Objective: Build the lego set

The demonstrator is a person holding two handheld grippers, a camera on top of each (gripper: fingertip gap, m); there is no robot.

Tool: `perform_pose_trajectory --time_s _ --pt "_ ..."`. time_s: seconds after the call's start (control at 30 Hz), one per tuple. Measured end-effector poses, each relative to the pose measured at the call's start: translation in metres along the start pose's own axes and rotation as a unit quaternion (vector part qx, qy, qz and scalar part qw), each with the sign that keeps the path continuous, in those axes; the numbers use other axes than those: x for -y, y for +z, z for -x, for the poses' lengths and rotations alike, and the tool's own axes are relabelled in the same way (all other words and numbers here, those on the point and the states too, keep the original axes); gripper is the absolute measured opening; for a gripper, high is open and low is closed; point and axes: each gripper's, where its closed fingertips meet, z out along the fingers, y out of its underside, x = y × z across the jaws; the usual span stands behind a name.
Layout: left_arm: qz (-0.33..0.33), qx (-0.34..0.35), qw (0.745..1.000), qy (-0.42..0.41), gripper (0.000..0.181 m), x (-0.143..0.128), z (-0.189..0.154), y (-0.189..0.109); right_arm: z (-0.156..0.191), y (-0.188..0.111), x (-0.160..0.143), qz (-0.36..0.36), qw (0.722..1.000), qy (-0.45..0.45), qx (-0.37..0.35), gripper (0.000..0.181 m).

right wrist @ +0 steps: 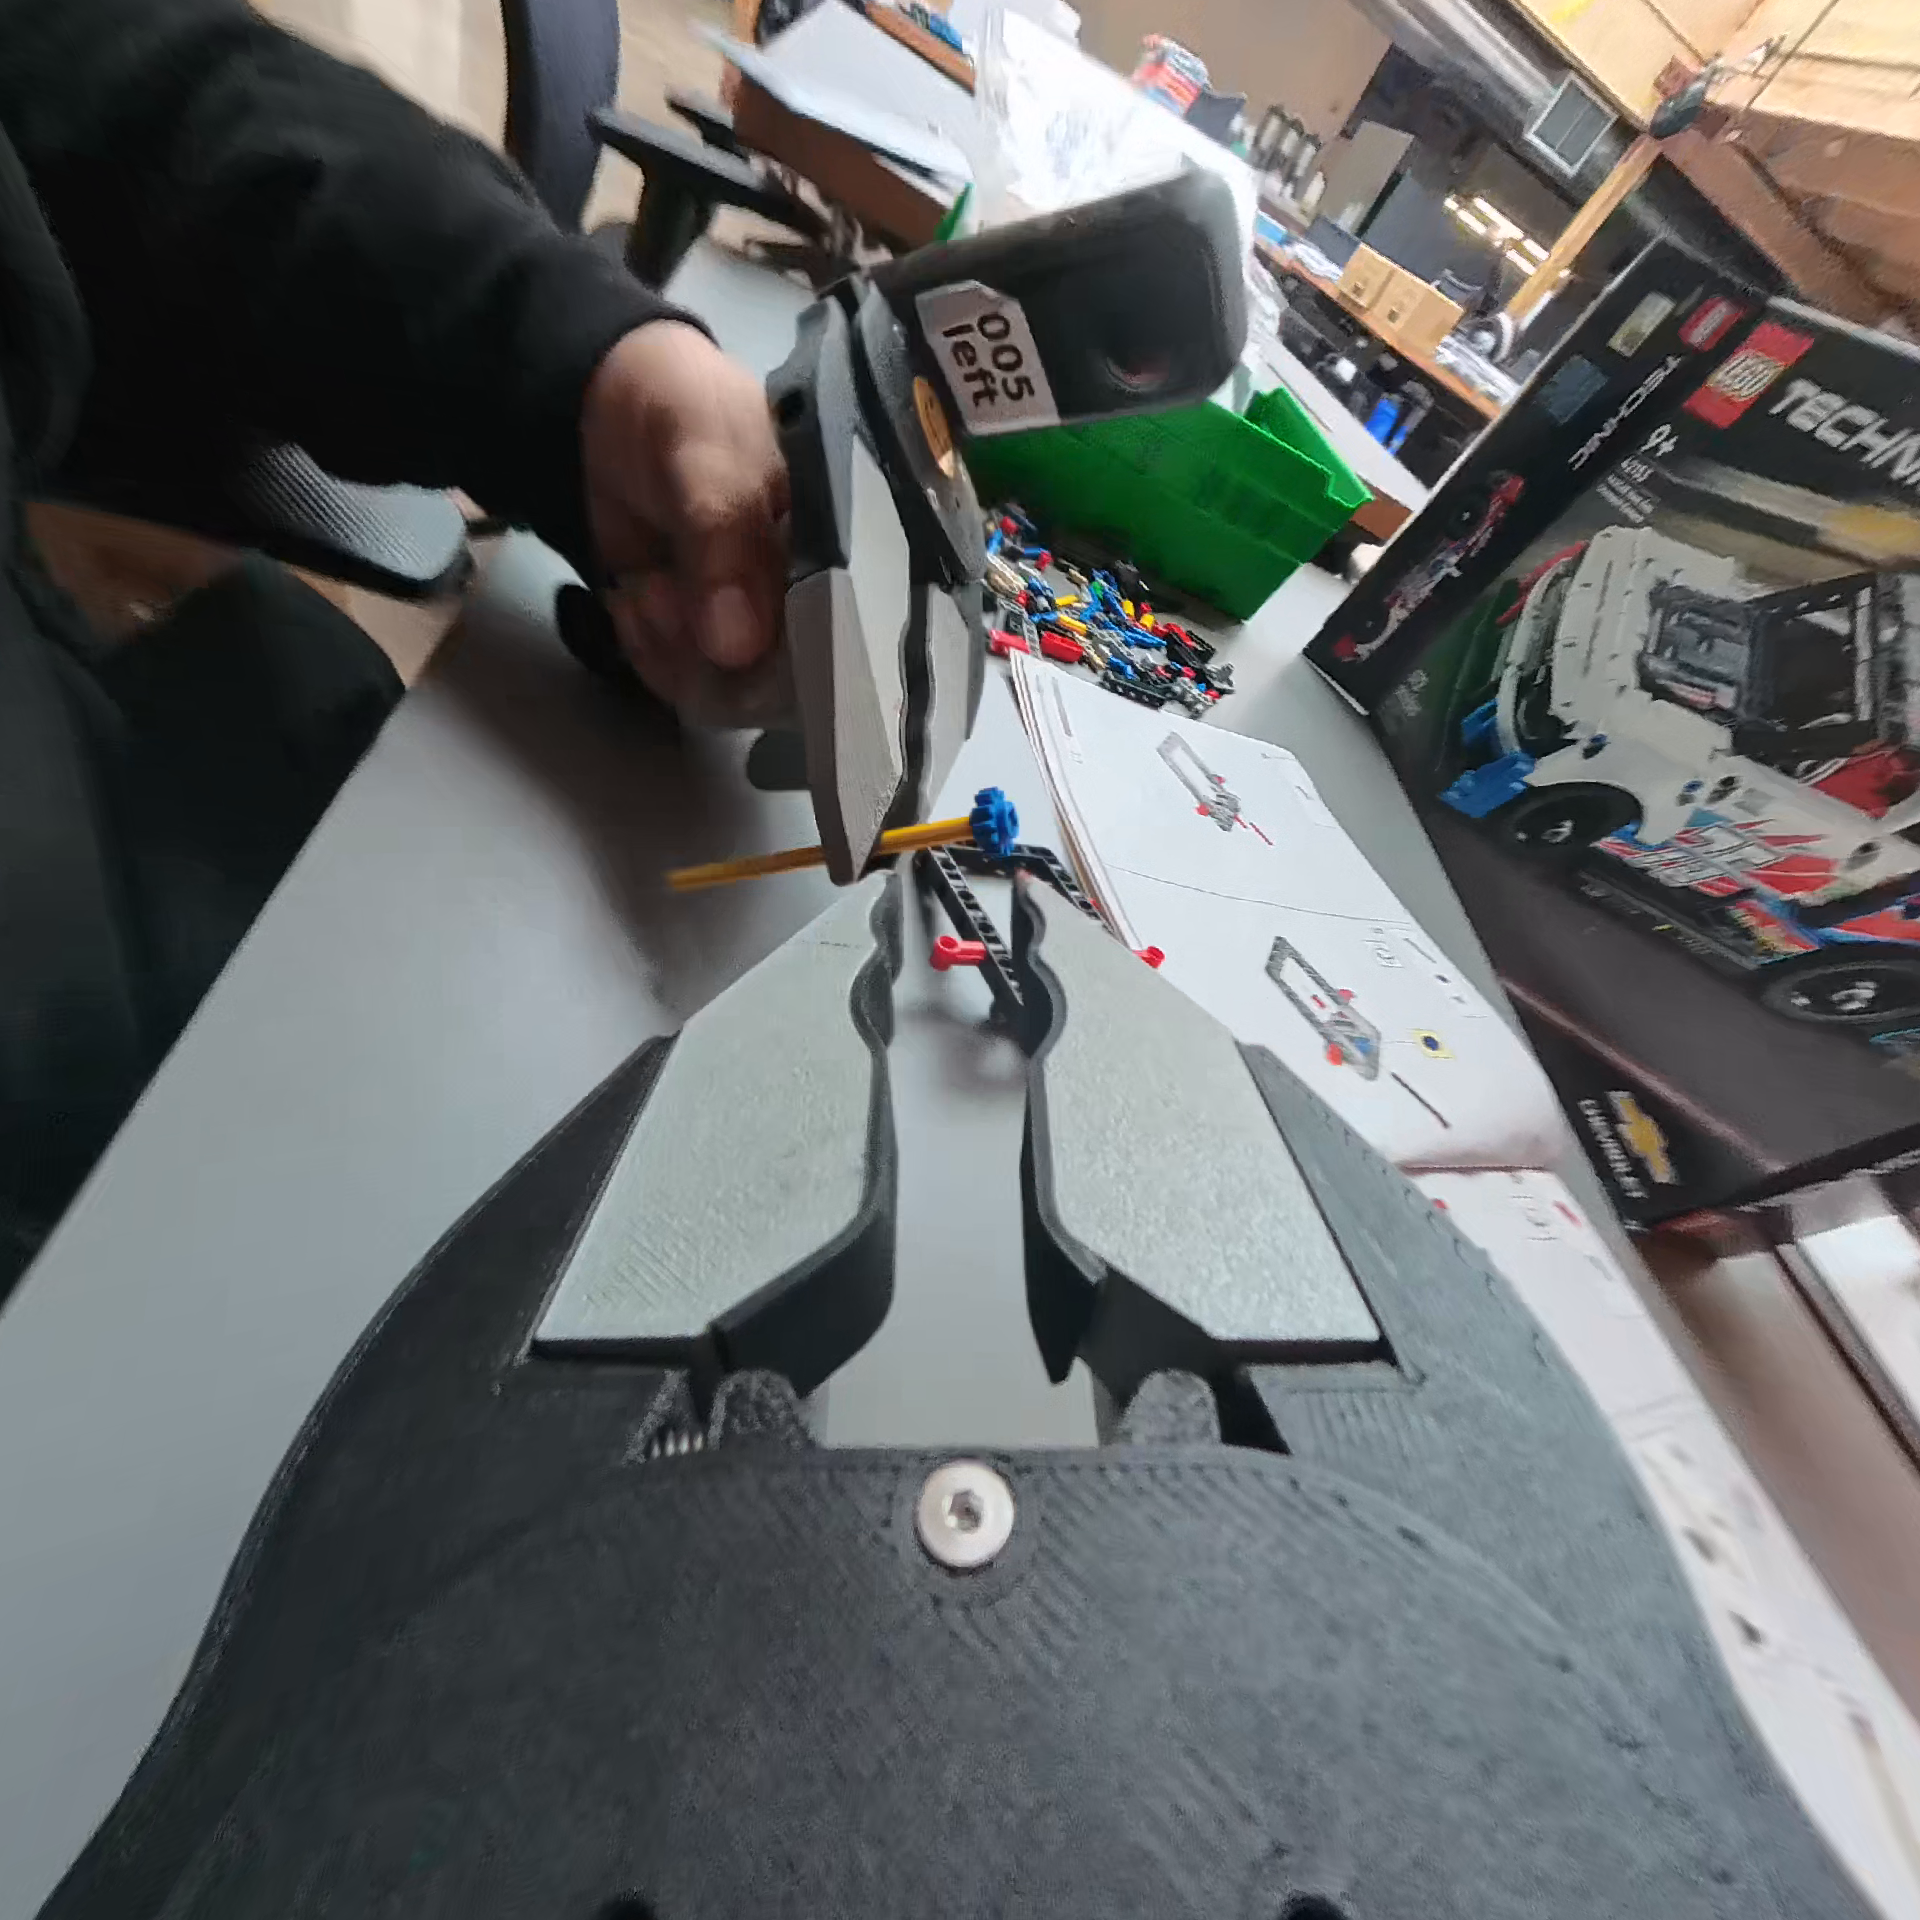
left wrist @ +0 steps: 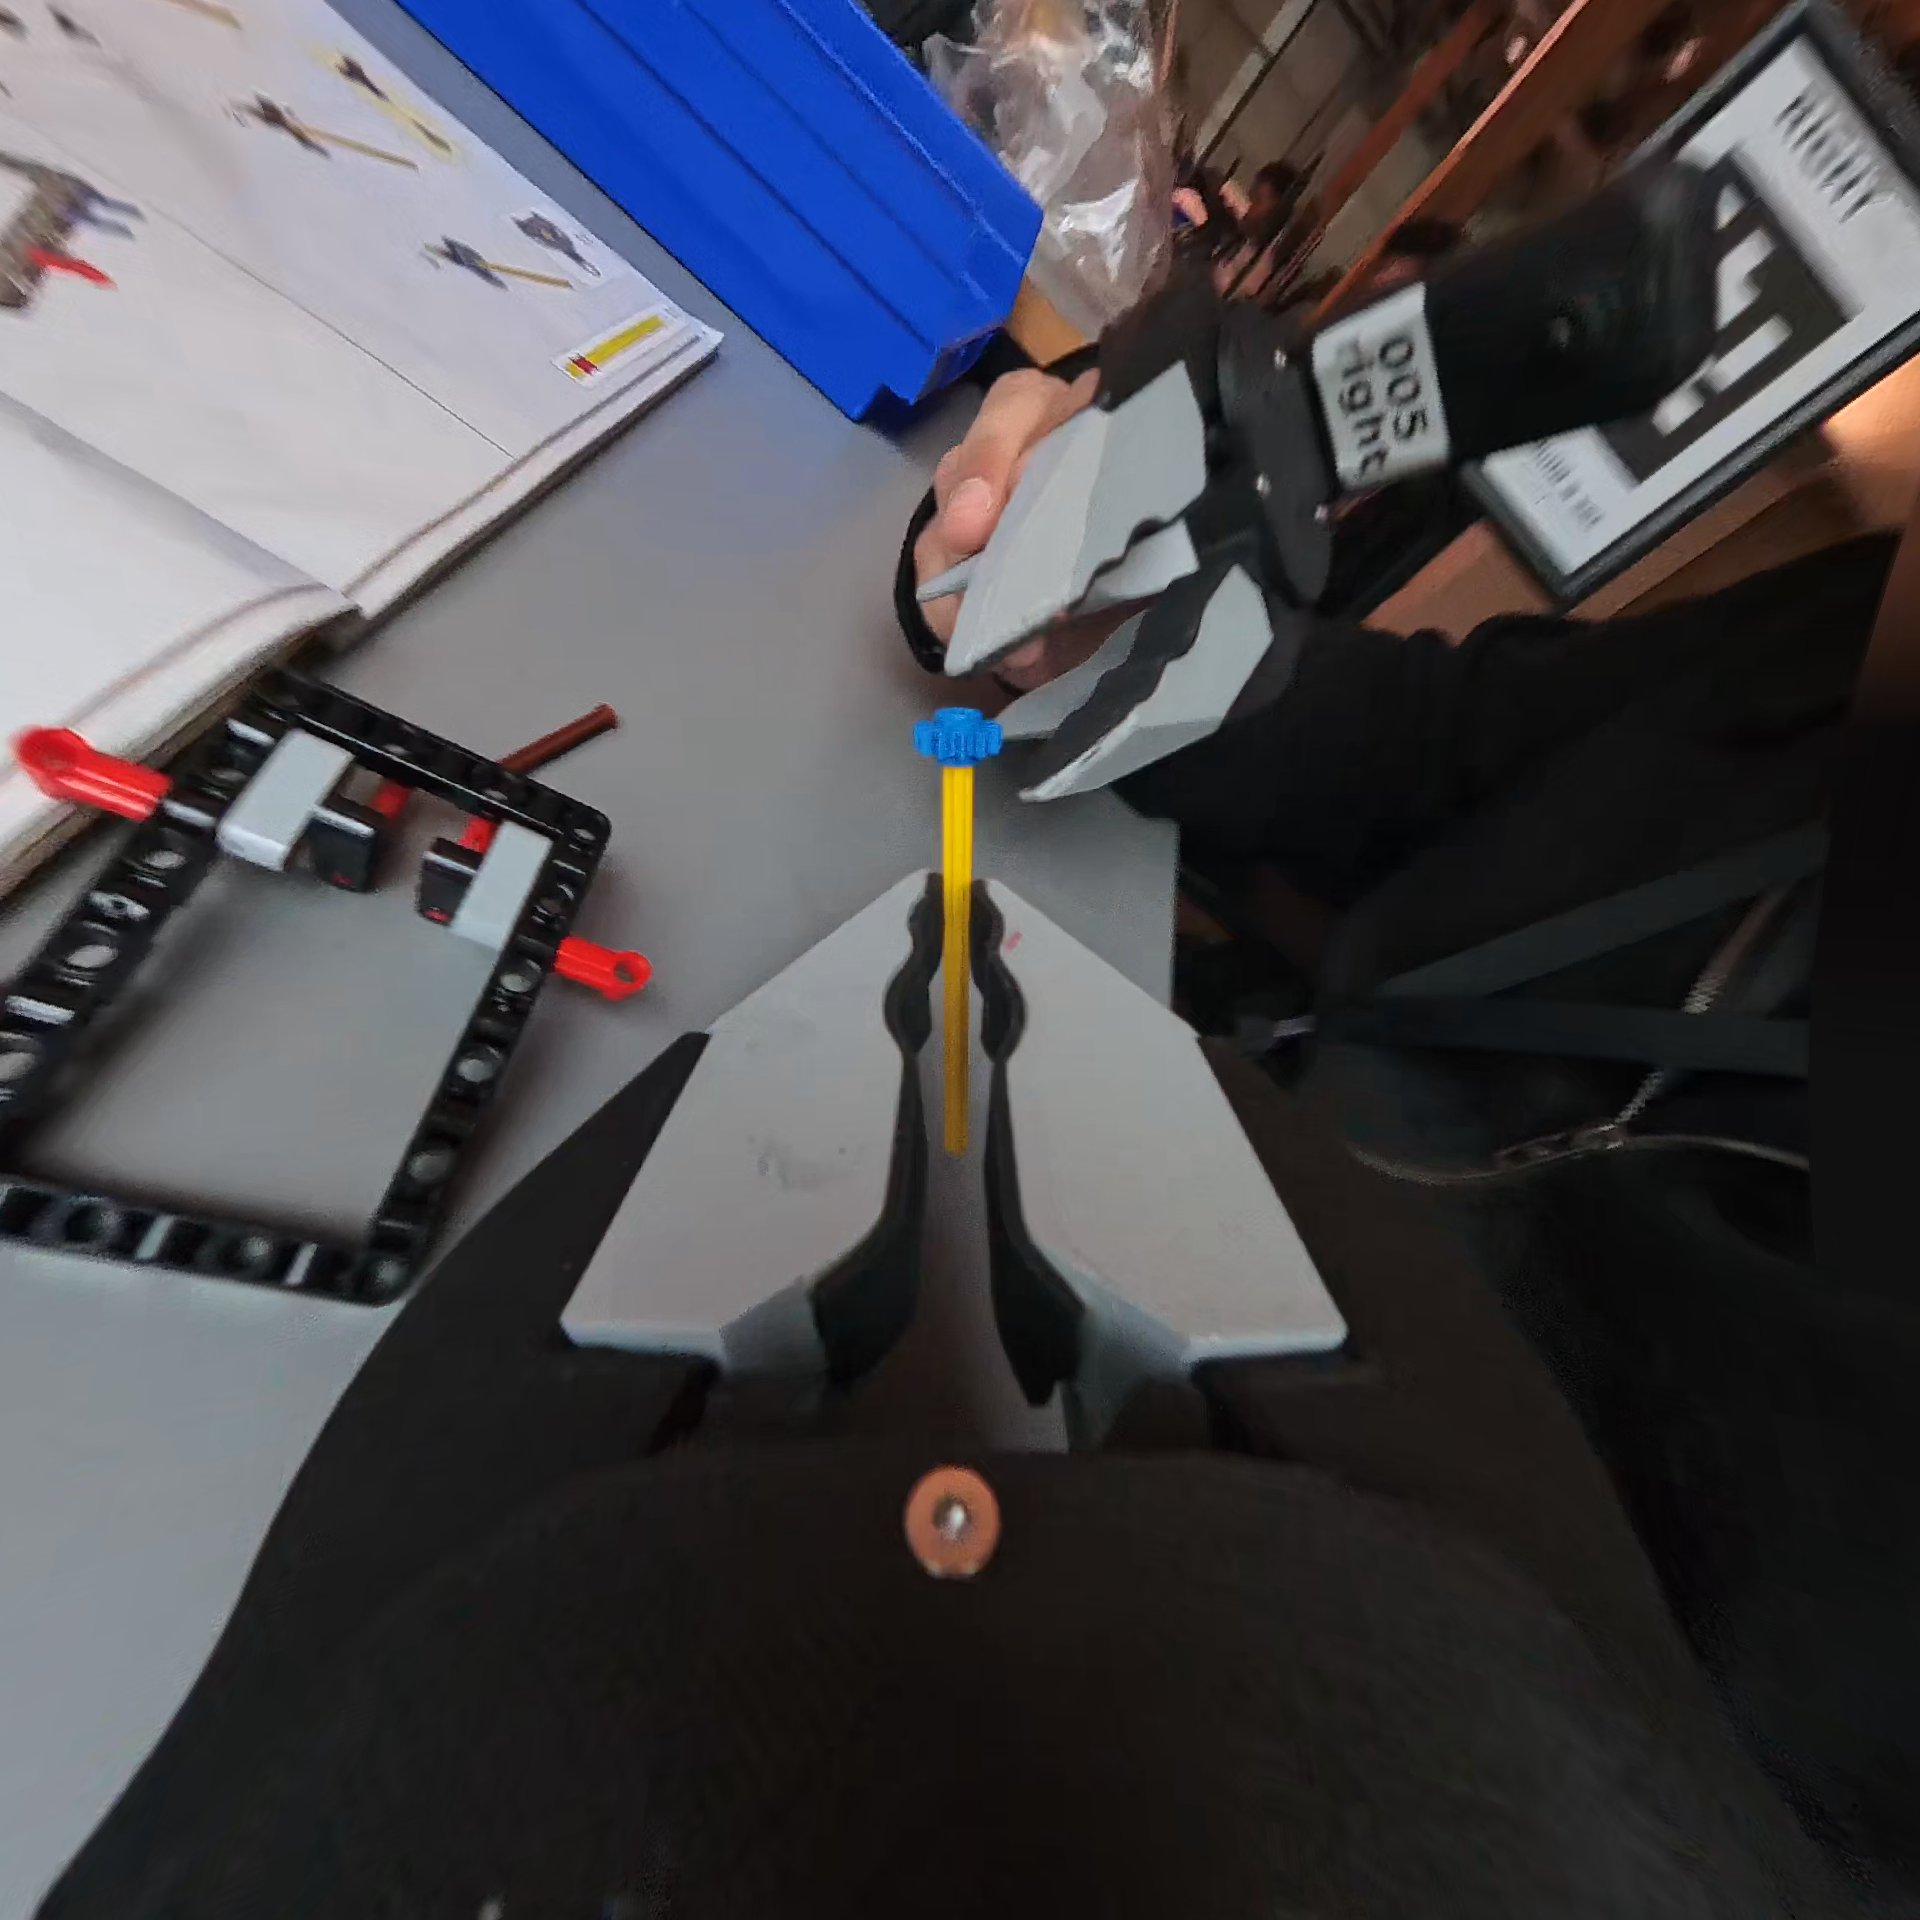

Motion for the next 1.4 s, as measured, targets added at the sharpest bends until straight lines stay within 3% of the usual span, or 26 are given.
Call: perform_pose_trajectory --time_s 0.13,0.27,0.37,0.93,1.2,1.4 --pt "-0.030 0.021 0.989 0.141 0.003 0.014 -0.015 -0.009 0.002 0.000 0.014 -0.037 0.996 0.079 0.033 0.032" --pt "-0.044 0.057 0.950 0.305 0.003 0.018 -0.030 -0.010 0.007 -0.001 0.037 -0.080 0.991 0.099 0.044 0.028" --pt "-0.027 0.090 0.929 0.358 0.003 0.018 -0.028 -0.008 0.011 -0.002 0.040 -0.080 0.992 0.082 0.045 0.026" --pt "0.002 0.096 0.940 0.328 0.003 0.010 -0.021 0.001 0.012 0.004 0.032 -0.060 0.994 0.079 0.041 0.011" --pt "0.009 0.067 0.971 0.229 0.003 0.009 -0.019 0.001 0.006 0.005 0.025 -0.056 0.989 0.130 0.052 0.011" --pt "0.016 0.068 0.974 0.214 0.003 0.006 -0.016 0.002 0.007 0.007 0.021 -0.048 0.989 0.130 0.052 0.011"
